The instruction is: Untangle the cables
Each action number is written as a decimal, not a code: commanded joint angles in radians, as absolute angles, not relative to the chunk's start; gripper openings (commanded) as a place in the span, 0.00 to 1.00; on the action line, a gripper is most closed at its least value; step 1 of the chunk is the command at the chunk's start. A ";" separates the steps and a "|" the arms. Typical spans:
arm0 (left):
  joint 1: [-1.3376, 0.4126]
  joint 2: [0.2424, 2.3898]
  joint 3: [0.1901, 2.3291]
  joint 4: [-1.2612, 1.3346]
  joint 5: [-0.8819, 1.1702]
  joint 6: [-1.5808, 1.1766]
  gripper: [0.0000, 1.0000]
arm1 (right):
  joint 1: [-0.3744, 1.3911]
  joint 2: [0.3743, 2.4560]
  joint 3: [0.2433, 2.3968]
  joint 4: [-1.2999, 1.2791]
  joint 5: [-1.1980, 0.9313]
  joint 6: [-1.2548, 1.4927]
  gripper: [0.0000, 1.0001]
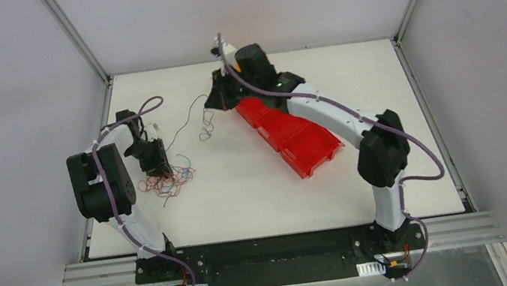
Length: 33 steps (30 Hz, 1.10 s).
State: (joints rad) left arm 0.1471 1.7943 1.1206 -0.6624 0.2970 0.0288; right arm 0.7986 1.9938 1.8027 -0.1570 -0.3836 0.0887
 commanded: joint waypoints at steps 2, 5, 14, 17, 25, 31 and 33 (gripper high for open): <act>0.269 1.817 1.102 -0.709 0.166 0.068 0.26 | 0.723 1.792 1.879 -0.086 -0.353 0.162 0.00; 0.294 1.826 1.099 -0.710 0.174 0.073 0.26 | 0.709 1.764 1.930 -0.089 -0.339 0.178 0.00; 0.306 1.849 1.120 -0.710 0.187 0.070 0.24 | 0.646 1.764 2.091 -0.116 -0.266 0.181 0.00; 0.307 1.856 1.116 -0.710 0.188 0.077 0.27 | 0.621 1.763 2.126 -0.122 -0.286 0.166 0.00; 0.307 1.840 1.129 -0.717 0.247 0.068 0.32 | 0.572 1.740 2.081 -0.120 -0.306 0.127 0.00; 0.307 1.822 1.147 -0.730 0.258 0.073 0.33 | 0.567 1.703 1.998 -0.092 -0.314 0.122 0.00; 0.307 1.823 1.158 -0.737 0.259 0.071 0.33 | 0.563 1.698 1.976 -0.088 -0.315 0.123 0.00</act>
State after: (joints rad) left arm 0.2966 1.8088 1.1412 -0.7158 0.2787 0.0422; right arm 0.5690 1.7599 2.0037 -0.1383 -0.3023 0.1368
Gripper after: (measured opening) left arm 0.328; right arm 0.009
